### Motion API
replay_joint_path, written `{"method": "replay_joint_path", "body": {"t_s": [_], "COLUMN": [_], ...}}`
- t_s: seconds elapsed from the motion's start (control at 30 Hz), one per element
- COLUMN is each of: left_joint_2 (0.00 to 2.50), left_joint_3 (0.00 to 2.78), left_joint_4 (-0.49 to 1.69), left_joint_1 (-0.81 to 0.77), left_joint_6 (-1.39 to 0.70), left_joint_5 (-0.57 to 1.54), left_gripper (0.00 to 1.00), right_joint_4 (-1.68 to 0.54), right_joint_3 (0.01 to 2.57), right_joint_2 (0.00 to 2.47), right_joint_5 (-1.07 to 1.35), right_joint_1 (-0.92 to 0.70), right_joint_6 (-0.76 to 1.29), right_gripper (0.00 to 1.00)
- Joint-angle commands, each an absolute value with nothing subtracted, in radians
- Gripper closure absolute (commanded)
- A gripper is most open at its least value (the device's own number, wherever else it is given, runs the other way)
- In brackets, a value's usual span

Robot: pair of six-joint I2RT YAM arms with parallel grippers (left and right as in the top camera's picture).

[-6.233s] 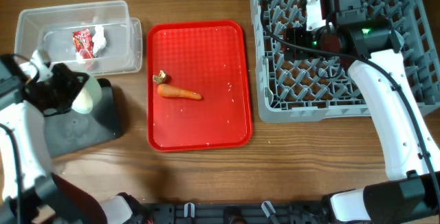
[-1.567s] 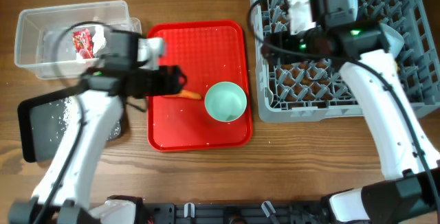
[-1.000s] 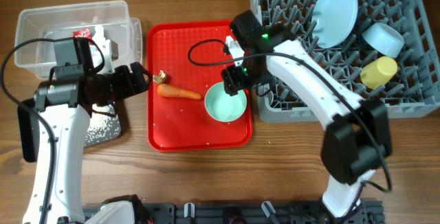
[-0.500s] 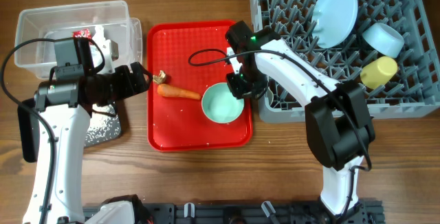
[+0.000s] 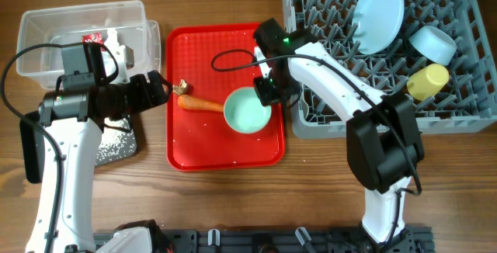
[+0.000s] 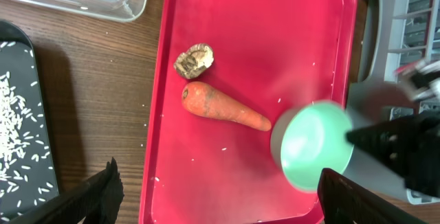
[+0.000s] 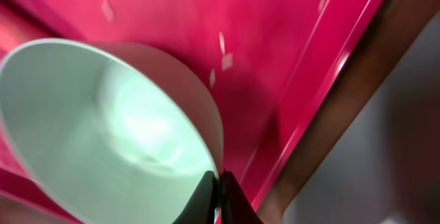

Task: Sort waste into correct bins and load items into the dishwasher rack
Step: 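Lift the green bowl and carry it right into the dish rack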

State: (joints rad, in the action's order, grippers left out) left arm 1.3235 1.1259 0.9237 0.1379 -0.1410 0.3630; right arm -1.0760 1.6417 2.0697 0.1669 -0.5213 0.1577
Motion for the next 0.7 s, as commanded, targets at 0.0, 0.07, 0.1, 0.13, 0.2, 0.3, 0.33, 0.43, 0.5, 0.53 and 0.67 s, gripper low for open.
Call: {"method": "replay_joint_path", "body": {"t_s": [0.0, 0.07, 0.1, 0.13, 0.2, 0.3, 0.33, 0.43, 0.5, 0.53, 0.67], "left_joint_2": [1.316, 1.316, 1.316, 1.316, 1.316, 1.316, 1.316, 1.316, 1.316, 1.316, 1.316], "left_joint_3": [1.133, 1.133, 1.133, 1.133, 1.133, 1.133, 1.133, 1.133, 1.133, 1.133, 1.133], "left_joint_4": [0.929, 0.929, 0.929, 0.929, 0.929, 0.929, 0.929, 0.929, 0.929, 0.929, 0.929], "left_joint_1": [0.143, 0.143, 0.143, 0.143, 0.143, 0.143, 0.143, 0.143, 0.143, 0.143, 0.143], "left_joint_6": [-0.147, -0.147, -0.147, -0.147, -0.147, -0.147, -0.147, -0.147, -0.147, -0.147, -0.147], "left_joint_5": [0.358, 0.358, 0.358, 0.358, 0.358, 0.358, 0.358, 0.358, 0.358, 0.358, 0.358], "left_gripper": [0.08, 0.08, 0.08, 0.08, 0.08, 0.08, 0.07, 0.07, 0.07, 0.08, 0.07], "right_joint_4": [-1.026, -0.995, -0.984, -0.974, -0.957, -0.932, -0.925, -0.919, -0.924, -0.93, -0.934], "right_joint_3": [1.708, 1.708, 1.708, 1.708, 1.708, 1.708, 1.708, 1.708, 1.708, 1.708, 1.707], "right_joint_2": [1.926, 1.868, 1.84, 1.814, 1.765, 1.721, 1.71, 1.694, 1.694, 1.694, 1.694], "right_joint_5": [0.025, -0.088, -0.157, -0.235, -0.434, -0.66, -0.741, -0.976, -1.077, -1.123, -1.216], "right_joint_1": [-0.522, -0.522, -0.522, -0.522, -0.521, -0.511, -0.506, -0.488, -0.474, -0.464, -0.413], "right_joint_6": [0.164, 0.165, 0.165, 0.17, 0.194, 0.193, 0.192, 0.189, 0.183, 0.183, 0.183], "right_gripper": [0.96, 0.96, 0.96, 0.96, 0.96, 0.96, 0.96, 0.96, 0.96, 0.96, 0.96]}}
